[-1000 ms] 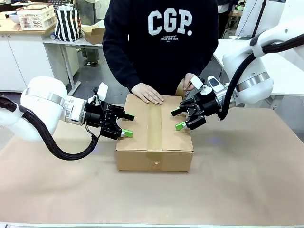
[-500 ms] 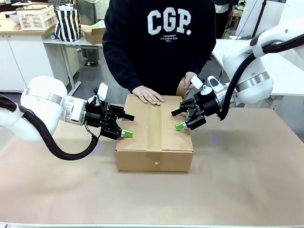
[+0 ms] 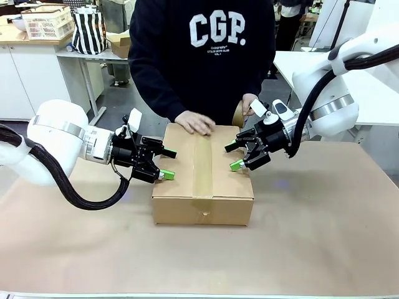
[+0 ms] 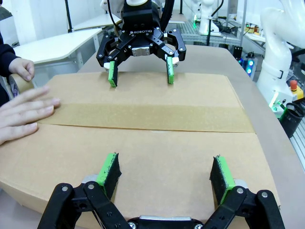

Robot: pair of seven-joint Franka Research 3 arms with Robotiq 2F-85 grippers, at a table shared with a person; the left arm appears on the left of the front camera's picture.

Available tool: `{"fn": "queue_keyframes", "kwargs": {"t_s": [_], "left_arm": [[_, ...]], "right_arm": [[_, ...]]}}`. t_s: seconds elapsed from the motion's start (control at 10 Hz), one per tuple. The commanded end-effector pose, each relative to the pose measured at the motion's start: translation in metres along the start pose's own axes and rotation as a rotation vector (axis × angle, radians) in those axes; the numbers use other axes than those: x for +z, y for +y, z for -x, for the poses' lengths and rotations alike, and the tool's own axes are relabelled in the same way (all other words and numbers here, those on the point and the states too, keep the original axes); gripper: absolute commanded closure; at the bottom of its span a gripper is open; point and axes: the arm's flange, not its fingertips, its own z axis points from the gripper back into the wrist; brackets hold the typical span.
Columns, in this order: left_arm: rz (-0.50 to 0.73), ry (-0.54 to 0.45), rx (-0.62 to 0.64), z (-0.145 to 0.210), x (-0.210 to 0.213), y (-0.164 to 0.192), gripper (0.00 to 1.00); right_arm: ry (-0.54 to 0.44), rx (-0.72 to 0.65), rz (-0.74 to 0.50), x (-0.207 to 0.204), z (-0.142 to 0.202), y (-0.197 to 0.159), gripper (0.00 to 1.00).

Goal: Pack the gift set into the box.
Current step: Press and hold the closed box until the human finishes sealing it.

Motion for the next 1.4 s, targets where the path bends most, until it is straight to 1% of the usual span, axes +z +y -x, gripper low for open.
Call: {"fn": "queue_keyframes", "kwargs": {"t_s": [0.0,1.3], "left_arm": [[0.0,0.003,-0.001,0.0026,0.0002,-0.0021,0.0],[0.0,0.003,-0.001,0.0026,0.0002,-0.0021,0.0]], "right_arm": [[0.01,-0.008,0.002,-0.0017,0.0055,0.0004,0.0],[0.01,-0.008,0.002,-0.0017,0.0055,0.0004,0.0]]}}
